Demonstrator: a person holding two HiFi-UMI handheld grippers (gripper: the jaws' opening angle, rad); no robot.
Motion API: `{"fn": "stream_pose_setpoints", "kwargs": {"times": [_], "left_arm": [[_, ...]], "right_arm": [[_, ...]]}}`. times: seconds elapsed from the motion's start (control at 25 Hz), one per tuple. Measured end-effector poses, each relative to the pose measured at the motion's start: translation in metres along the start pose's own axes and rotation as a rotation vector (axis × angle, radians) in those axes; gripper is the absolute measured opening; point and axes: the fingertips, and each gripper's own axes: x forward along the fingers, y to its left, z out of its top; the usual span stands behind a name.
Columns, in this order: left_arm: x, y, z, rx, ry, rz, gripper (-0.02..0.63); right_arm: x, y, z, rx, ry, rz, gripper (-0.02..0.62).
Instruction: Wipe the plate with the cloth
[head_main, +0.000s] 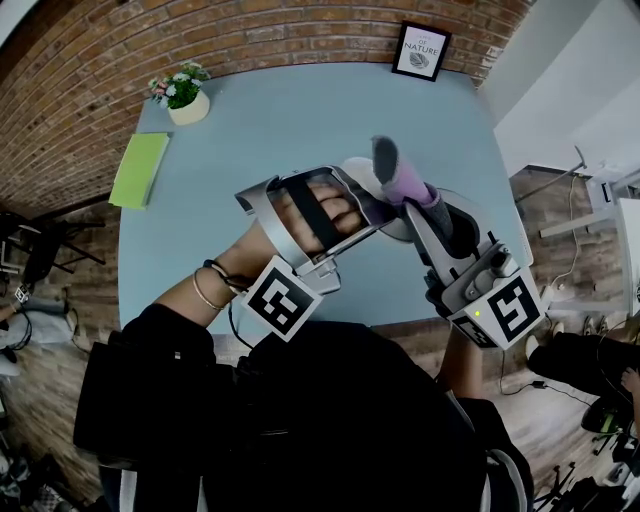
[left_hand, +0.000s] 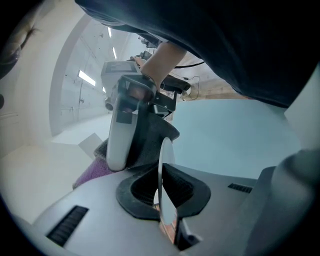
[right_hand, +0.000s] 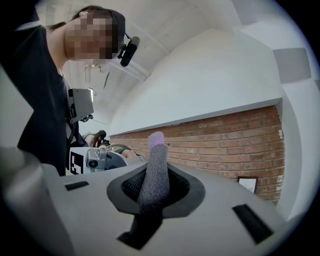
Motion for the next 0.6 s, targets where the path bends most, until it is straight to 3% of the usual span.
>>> {"fn": "stream_pose_setpoints", "kwargs": {"times": [0.16, 0.6], "left_arm": [[0.0, 0.0, 0.002, 0.016, -0.002, 0.005, 0.025], [-0.003, -0.001, 0.01, 0.035, -0.023, 0.004, 0.025]], "right_arm": [[0.007, 0.005, -0.007, 0.033, 0.024, 0.027, 0.04], [0.001, -0.014, -0.047, 0.078, 0.14, -0.021, 0.04]]}}
